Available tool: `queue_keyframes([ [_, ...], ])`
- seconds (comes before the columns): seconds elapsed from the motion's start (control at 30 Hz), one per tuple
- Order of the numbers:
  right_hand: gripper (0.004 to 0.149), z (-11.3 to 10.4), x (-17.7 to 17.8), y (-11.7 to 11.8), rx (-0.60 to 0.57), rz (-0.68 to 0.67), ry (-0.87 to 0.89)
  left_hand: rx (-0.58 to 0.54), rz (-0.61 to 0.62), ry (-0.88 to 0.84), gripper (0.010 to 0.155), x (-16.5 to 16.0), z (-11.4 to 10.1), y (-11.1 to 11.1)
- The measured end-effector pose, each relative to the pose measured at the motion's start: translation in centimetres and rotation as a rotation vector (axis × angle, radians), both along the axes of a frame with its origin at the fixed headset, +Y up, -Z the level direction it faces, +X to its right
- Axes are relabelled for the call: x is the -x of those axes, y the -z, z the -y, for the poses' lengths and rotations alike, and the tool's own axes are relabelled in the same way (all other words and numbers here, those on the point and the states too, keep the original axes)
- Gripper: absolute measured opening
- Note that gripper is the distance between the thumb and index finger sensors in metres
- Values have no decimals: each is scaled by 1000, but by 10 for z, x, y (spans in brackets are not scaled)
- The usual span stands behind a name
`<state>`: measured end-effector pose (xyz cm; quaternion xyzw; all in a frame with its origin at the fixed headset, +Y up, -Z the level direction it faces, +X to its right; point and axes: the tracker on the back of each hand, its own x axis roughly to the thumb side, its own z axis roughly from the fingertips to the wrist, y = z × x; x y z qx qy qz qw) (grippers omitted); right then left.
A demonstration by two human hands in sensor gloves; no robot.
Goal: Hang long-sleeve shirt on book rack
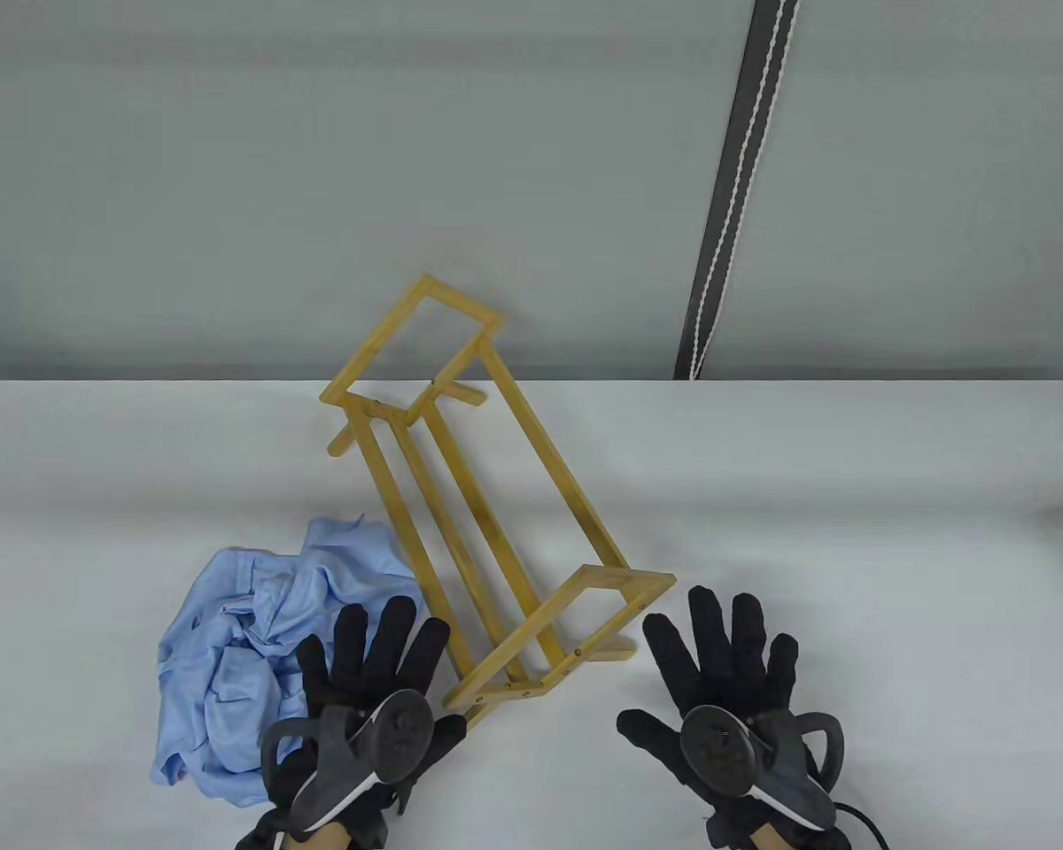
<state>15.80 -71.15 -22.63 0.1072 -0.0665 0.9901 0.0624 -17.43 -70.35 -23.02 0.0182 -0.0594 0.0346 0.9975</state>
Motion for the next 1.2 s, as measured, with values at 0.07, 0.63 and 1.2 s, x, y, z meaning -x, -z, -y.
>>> queue_keyframes([
  [0.07, 92, 0, 0, 0, 2, 0, -1, 6, 4, -1, 96, 2, -1, -1],
  [0.63, 91, -2, -6, 1, -6, -5, 31, -28, -127, 21, 90, 23, -13, 6],
  [1.2, 91, -5, -16, -2, -9, -22, 82, 108, -371, 113, 94, 37, -12, 52],
])
